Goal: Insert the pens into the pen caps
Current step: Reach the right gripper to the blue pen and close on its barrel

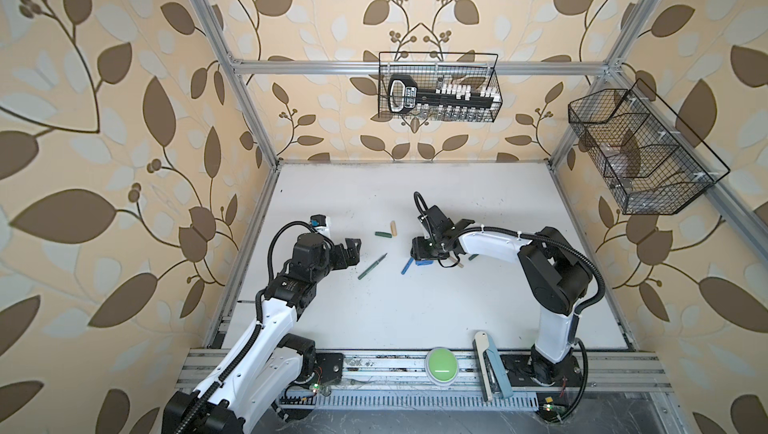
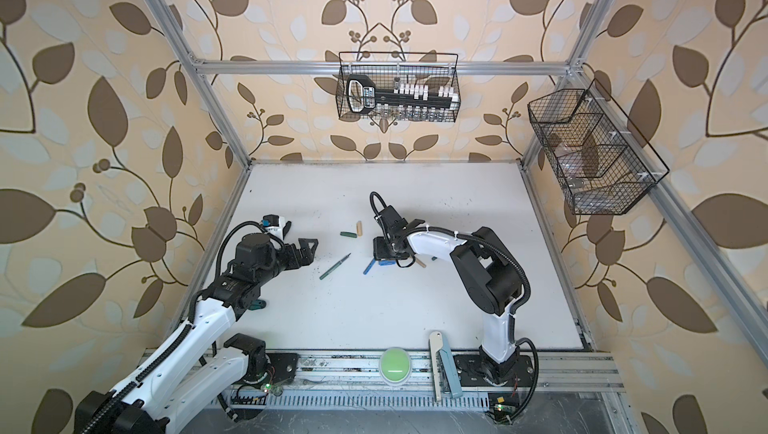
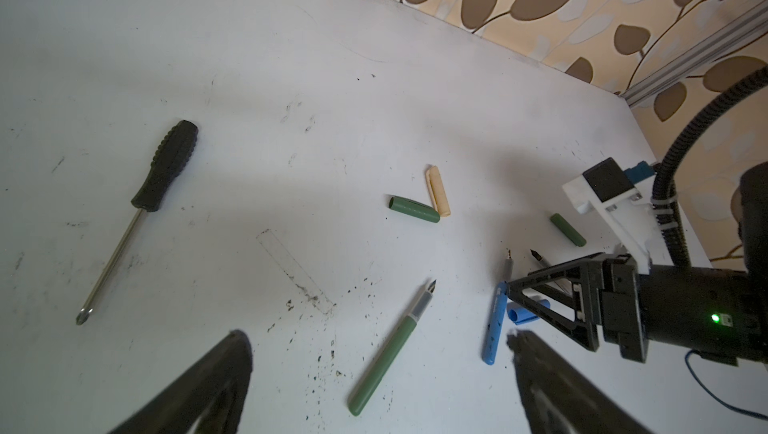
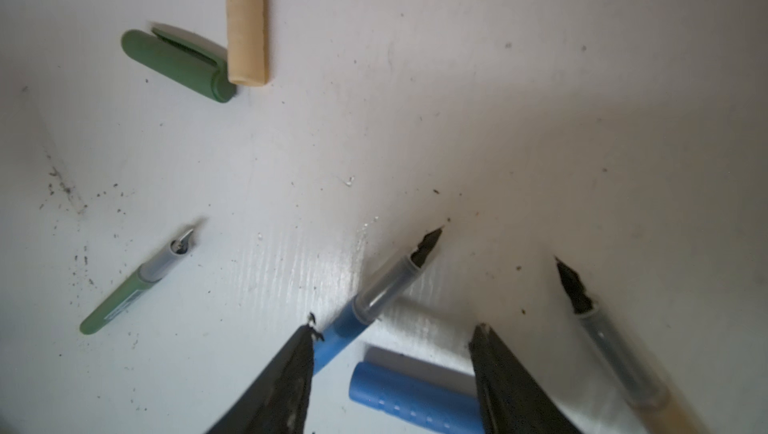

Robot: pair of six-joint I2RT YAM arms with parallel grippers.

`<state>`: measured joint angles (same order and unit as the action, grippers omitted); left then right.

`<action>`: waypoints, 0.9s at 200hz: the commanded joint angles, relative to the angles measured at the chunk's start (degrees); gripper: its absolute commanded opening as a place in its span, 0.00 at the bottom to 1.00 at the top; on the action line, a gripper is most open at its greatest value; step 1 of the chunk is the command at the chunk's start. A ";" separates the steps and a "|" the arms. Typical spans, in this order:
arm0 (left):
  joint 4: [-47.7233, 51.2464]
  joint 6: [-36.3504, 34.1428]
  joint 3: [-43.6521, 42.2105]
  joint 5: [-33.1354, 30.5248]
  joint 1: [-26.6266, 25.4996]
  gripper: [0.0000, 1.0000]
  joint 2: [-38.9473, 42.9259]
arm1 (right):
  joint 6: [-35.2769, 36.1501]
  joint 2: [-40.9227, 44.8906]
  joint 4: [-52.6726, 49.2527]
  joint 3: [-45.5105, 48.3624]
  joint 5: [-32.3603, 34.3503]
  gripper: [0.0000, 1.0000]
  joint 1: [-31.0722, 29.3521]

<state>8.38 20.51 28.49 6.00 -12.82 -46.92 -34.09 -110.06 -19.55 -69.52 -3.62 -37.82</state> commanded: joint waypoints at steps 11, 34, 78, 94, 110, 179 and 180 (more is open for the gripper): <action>-1.48 -1.54 -0.12 -1.11 -0.36 0.99 0.20 | -0.45 -3.01 -0.48 -3.24 0.38 0.62 -0.31; -1.61 -1.58 -0.39 -1.64 -0.36 0.99 -0.28 | -0.07 -3.98 -1.46 -4.41 0.78 0.61 -0.61; -2.14 -1.53 -0.49 -1.66 -0.36 0.99 -0.33 | 1.15 -4.90 -2.36 -6.16 1.52 0.58 -1.55; -2.14 -1.53 -0.19 -1.57 -0.39 0.99 -0.45 | 1.96 -5.08 -2.13 -6.76 2.17 0.57 -2.20; -2.22 -1.68 0.09 -1.51 -0.36 0.99 -0.65 | 3.45 -5.86 -3.99 -8.97 3.65 0.56 -3.17; -2.67 -1.36 -0.09 -0.83 -0.36 0.99 -1.83 | 6.49 -9.23 -10.17 -14.52 4.99 0.46 -4.45; -2.67 -1.35 -0.05 -0.82 -0.36 0.99 -1.80 | 6.53 -9.35 -10.42 -14.69 5.05 0.46 -4.45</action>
<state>7.62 19.73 27.97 5.45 -12.82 -48.62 -28.86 -117.03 -24.71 -81.08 -0.51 -42.24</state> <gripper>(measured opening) 0.989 0.470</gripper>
